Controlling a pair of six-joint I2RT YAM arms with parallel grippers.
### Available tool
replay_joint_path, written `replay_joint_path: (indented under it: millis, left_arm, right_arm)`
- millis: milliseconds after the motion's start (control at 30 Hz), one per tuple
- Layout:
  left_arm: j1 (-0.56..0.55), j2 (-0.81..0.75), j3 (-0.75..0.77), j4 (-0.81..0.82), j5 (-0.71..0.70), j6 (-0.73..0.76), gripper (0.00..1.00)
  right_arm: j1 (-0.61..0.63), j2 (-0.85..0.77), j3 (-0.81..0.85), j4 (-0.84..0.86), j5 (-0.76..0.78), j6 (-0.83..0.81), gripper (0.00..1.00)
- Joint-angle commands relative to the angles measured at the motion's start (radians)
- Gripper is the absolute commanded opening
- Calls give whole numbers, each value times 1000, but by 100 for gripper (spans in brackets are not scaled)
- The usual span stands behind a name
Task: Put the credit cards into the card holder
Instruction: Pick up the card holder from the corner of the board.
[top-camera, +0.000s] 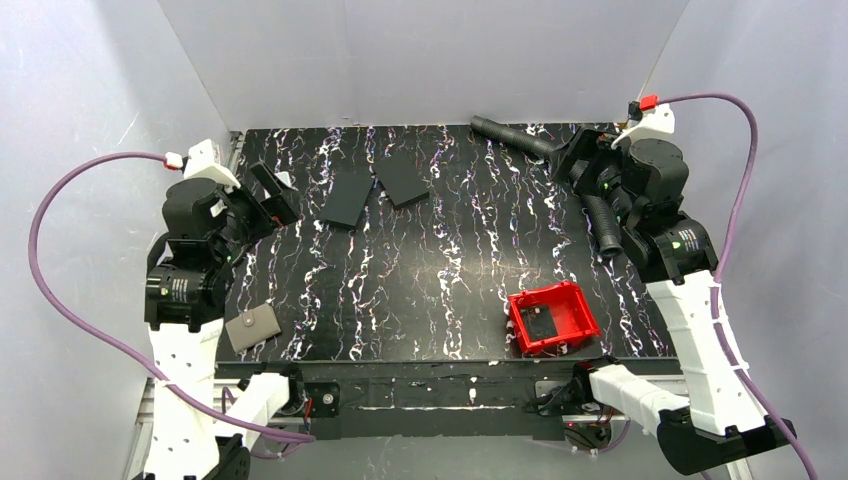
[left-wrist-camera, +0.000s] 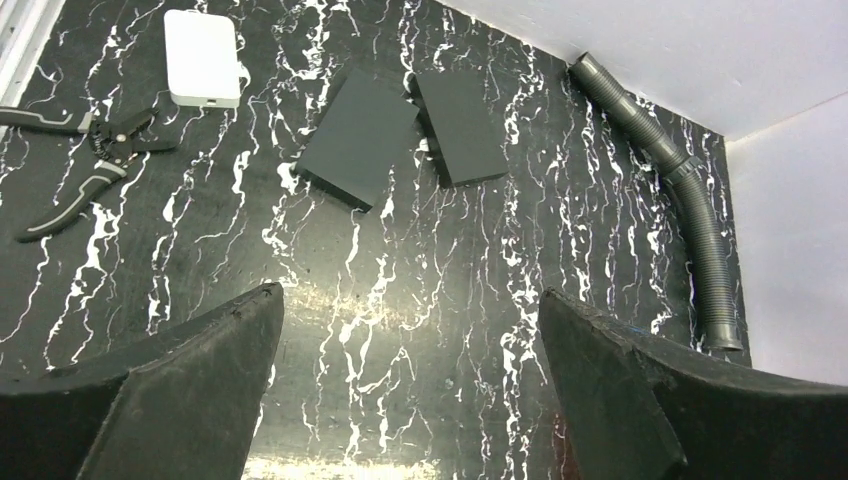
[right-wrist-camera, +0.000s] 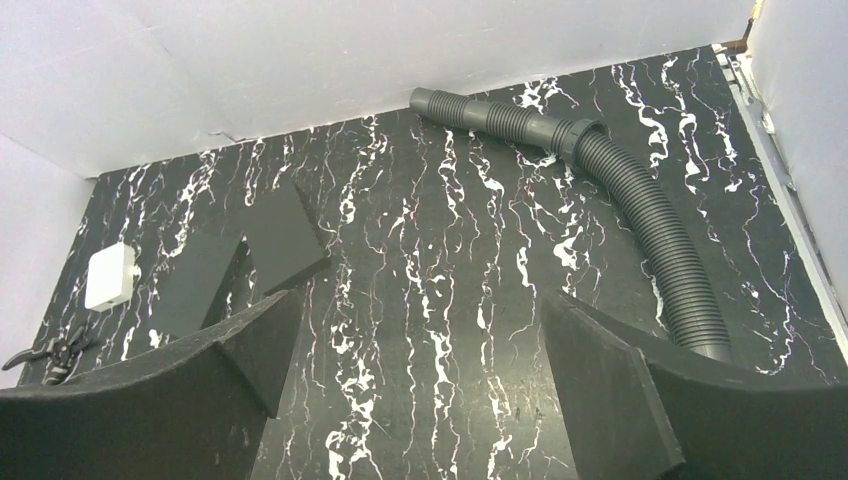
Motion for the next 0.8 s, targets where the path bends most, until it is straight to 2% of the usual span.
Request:
replay_joint_path:
  millis: [0, 200, 367, 567, 700, 767]
  left_arm:
    - [4, -27, -2, -20, -55, 25, 99]
    - [4, -26, -2, -56, -123, -3, 99]
    - [5, 20, -25, -185, -289, -175, 99]
    - [7, 96, -99, -306, -376, -239, 99]
    - [25, 91, -182, -381, -465, -376, 99]
    - [52, 74, -240, -393, -453, -453, 99]
  right_arm:
    - [-4, -10, 0, 11, -1, 7, 100]
    - [-4, -7, 4, 8, -7, 4, 100]
    - [-4, 67, 41, -74, -14, 1, 100]
    - [-4, 125, 11, -54, -202, 3, 100]
    - [-4, 133, -20, -19, -287, 13, 100]
    - [-4, 145, -18, -13, -316, 14, 100]
